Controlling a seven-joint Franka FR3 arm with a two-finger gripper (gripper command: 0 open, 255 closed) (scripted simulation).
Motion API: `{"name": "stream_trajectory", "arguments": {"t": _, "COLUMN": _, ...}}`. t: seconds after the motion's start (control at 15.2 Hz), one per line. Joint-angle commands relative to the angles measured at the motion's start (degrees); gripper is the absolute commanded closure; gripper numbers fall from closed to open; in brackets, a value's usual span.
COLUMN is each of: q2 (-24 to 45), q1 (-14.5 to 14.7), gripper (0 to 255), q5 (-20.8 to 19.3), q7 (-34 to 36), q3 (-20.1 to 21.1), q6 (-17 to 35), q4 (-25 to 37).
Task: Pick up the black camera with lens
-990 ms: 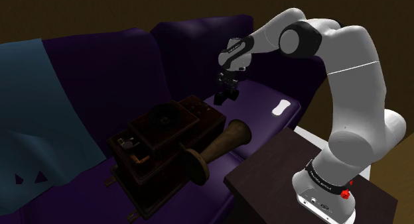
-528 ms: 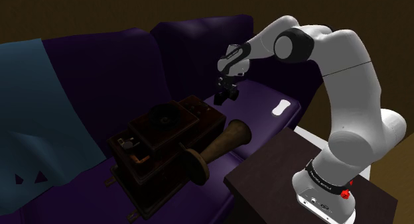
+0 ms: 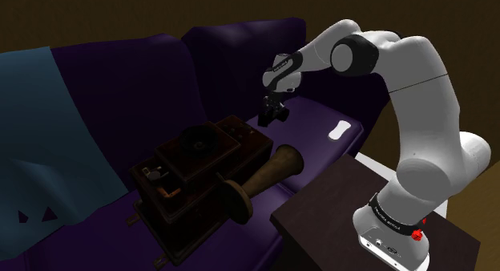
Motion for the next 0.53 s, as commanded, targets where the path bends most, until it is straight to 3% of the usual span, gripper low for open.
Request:
{"name": "stream_trajectory", "arguments": {"t": 0.0, "q2": 0.16, "q1": -0.01, "gripper": 255, "q5": 0.0, "q7": 0.01, "q3": -0.01, "q6": 0.0, "q4": -0.04}}
{"name": "stream_trajectory", "arguments": {"t": 0.46, "q2": -2.82, "q1": 0.21, "gripper": 255, "q5": -0.25, "q7": 0.21, "q3": -0.26, "q6": -1.87, "q4": -1.15}}
